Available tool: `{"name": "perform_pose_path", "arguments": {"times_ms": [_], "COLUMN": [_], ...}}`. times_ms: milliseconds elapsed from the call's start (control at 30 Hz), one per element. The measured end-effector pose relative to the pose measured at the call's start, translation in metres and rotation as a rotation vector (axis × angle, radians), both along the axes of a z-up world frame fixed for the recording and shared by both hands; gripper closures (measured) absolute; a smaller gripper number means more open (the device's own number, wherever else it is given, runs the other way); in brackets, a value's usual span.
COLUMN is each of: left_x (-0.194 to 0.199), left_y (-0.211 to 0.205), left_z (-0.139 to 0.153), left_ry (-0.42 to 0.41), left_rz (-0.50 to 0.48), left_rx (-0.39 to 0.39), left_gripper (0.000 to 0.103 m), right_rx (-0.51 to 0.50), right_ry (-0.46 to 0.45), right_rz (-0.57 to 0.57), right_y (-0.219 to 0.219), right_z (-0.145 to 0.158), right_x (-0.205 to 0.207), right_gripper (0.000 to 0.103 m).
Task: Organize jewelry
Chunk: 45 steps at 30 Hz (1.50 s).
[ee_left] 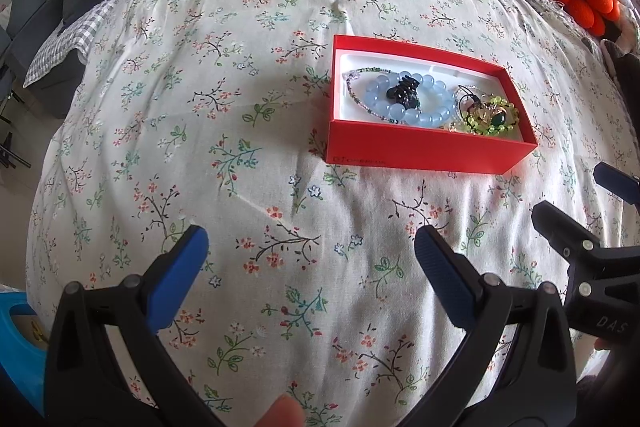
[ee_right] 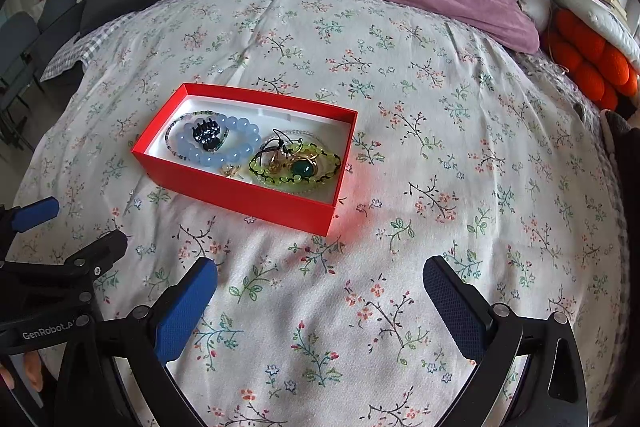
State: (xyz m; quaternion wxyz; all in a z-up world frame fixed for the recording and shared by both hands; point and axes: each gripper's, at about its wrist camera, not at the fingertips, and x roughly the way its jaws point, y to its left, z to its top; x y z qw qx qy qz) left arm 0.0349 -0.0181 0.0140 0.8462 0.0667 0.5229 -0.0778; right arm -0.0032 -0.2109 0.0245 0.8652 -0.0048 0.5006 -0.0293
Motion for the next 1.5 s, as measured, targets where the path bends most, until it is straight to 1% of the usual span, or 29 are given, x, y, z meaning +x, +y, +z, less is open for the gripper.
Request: {"name": "perform_pose_path", "arguments": {"times_ms": [1500], "left_x": [-0.0023], "left_y": [-0.0069], "left_z": [0.0002], "left_ry": [0.004], "left_rz": [-0.021], "left_rx": [0.007], "left_gripper": [0.001], "right_rx": [-0.002], "right_ry": [0.002], "right_rz": [-0.003], "right_y": [-0.0018], "right_z": [-0.0008], "right_x": [-0.0006], "right_gripper": [0.000]}}
